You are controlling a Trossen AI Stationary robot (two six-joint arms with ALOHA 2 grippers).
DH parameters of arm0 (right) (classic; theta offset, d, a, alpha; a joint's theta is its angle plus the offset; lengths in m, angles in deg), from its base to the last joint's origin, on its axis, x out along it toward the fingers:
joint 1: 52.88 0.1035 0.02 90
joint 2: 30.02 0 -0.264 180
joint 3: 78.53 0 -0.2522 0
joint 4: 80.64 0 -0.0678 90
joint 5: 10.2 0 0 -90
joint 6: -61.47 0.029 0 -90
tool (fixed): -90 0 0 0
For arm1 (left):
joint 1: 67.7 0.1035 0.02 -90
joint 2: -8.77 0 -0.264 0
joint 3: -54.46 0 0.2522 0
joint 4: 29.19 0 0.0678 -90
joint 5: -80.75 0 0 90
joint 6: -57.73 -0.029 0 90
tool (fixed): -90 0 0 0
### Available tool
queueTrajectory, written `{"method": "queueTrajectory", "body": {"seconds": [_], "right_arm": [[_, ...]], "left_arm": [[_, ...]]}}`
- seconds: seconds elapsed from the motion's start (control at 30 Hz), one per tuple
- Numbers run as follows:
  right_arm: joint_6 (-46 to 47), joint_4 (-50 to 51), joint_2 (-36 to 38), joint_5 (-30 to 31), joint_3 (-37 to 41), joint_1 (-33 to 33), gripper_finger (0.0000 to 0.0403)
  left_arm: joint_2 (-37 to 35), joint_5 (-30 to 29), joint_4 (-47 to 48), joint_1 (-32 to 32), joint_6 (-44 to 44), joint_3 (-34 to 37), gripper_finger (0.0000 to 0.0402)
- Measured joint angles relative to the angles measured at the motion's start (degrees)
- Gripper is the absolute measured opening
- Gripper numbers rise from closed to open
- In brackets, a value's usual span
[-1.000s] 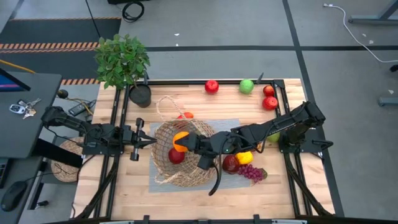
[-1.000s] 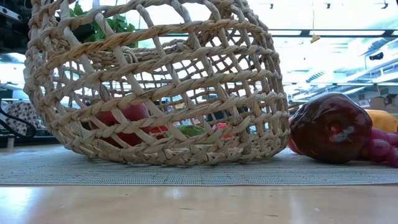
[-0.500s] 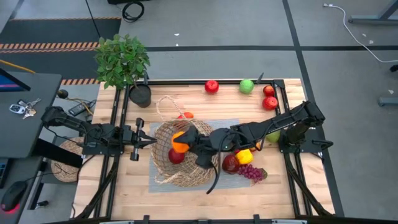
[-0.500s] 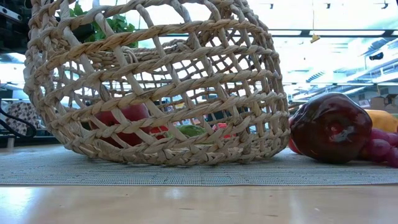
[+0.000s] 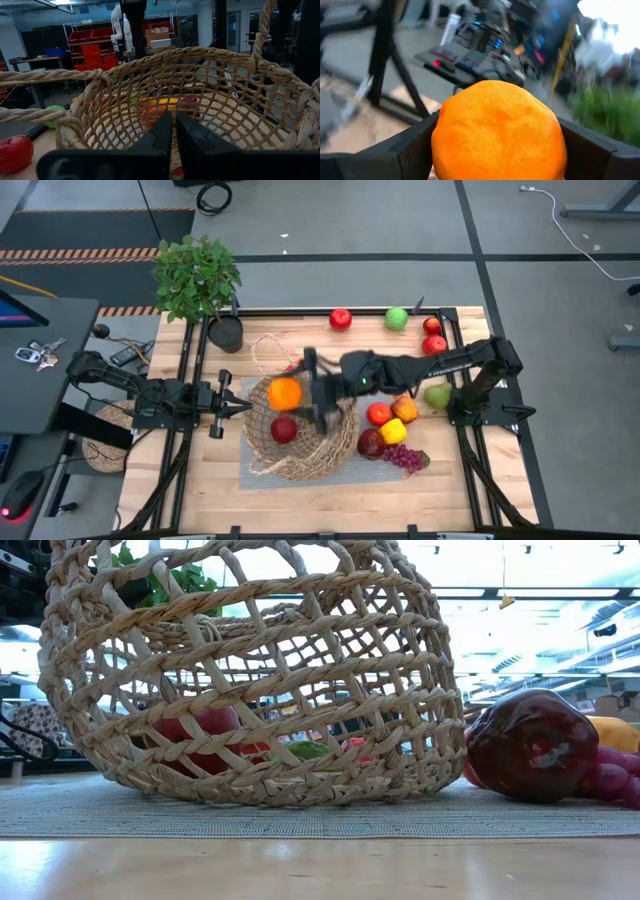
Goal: Build produce basket
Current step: Put the orange into the brown woven basket
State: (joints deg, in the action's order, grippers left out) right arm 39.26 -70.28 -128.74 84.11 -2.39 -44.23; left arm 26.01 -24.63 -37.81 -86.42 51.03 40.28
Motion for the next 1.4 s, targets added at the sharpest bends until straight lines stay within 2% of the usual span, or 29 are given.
{"method": "queueTrajectory", "body": {"seconds": [0.13,0.3,0.4,0.73,1.4], "right_arm": [[18.73,1.01,0.0,-0.24,0.02,-3.86,0.0346],[40.53,-1.51,0.0,-8.99,0.02,-7.58,0.0346],[47.3,-3.98,0.0,-11.5,0.02,-8.57,0.0346],[47.66,-4.71,0.0,-8.54,0.02,-6.81,0.0346],[34.44,5.45,-0.55,-8.59,0.0,-4.53,0.0346]], "left_arm": [[0.01,-0.01,0.01,0.01,0.0,0.0,0.0029],[0.0,0.01,0.01,0.02,0.0,0.01,0.0036],[0.02,0.0,0.01,0.01,0.0,-0.01,0.0035],[0.0,-0.02,0.01,0.02,0.0,0.0,0.0031],[0.02,0.01,0.01,0.01,0.0,0.01,0.0036]]}}
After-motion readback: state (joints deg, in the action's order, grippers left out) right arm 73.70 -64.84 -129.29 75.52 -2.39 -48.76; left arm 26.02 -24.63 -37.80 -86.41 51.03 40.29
